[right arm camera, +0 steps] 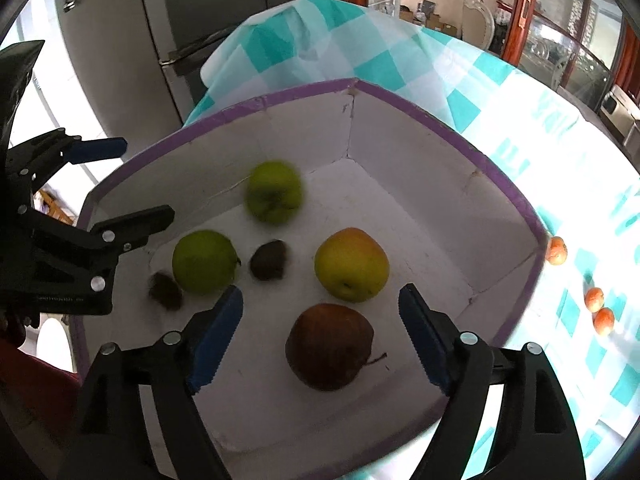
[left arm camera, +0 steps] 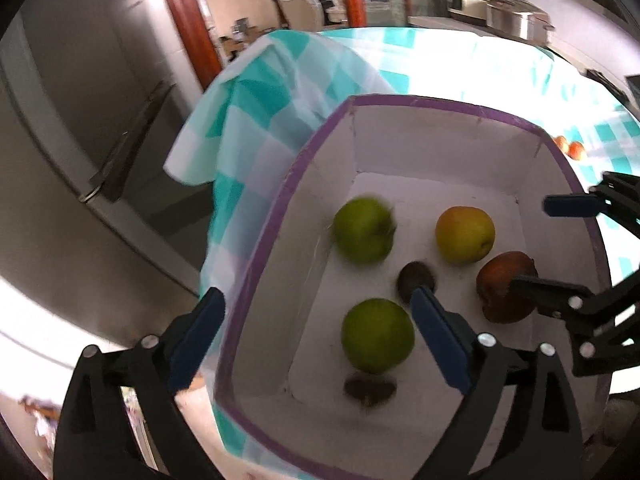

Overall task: Organize fruits
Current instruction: 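Open both tools to drop the dark fruits into the box, then grasp an orange with the right tool while the left tool grasps another orange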

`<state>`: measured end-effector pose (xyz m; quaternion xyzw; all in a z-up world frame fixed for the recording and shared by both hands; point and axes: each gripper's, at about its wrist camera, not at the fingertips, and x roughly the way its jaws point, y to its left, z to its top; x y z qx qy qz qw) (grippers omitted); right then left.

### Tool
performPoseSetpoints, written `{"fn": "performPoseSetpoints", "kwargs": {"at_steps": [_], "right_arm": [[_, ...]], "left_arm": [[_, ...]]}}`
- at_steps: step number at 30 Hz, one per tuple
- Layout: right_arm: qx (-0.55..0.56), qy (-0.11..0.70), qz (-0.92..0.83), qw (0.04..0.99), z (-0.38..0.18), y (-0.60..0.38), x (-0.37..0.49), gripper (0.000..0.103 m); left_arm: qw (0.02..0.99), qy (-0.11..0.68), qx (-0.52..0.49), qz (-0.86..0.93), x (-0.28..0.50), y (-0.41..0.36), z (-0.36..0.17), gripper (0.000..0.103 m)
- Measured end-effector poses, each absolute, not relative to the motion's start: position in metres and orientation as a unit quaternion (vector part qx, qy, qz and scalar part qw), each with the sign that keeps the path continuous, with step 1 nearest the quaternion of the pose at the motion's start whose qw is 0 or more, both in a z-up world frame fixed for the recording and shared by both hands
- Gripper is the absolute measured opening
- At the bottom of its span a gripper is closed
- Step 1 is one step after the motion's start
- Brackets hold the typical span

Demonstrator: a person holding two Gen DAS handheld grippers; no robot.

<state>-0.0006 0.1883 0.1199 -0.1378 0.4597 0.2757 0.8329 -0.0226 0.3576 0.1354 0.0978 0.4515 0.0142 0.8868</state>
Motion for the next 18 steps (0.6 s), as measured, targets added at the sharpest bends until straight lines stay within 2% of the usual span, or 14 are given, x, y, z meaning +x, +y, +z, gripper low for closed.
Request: {"fn": "performPoseSetpoints", "kwargs": {"at_steps": [7,8,9,14,18], "right_arm": [[-0.149,0.447,0.303,0.828,0.13,0.147,-0.026,0.081],[-0.15,0.438,0.31,0.83,0.134,0.14,-0.033,0.086],[-0.154,0.433,0.31,0.833,0.137,0.133,-0.039,0.086],[-0.118,0.411,0.292,0.856,0.147,0.064,-0.059,0.086],[-0.084,0.424,0.253,0.865,0.141,0.004,-0.066,0.086]], "left_arm": [[0.888,0.453,0.072,0.045,-0.051,0.322,0.139,0.097],[0.889,0.45,0.068,0.047,-0.054,0.315,0.141,0.097],[0.891,0.447,0.064,0.051,-0.057,0.307,0.143,0.097],[0.911,0.402,0.05,0.082,-0.077,0.258,0.158,0.097],[0.918,0.387,0.049,0.078,-0.087,0.213,0.16,0.097]]}}
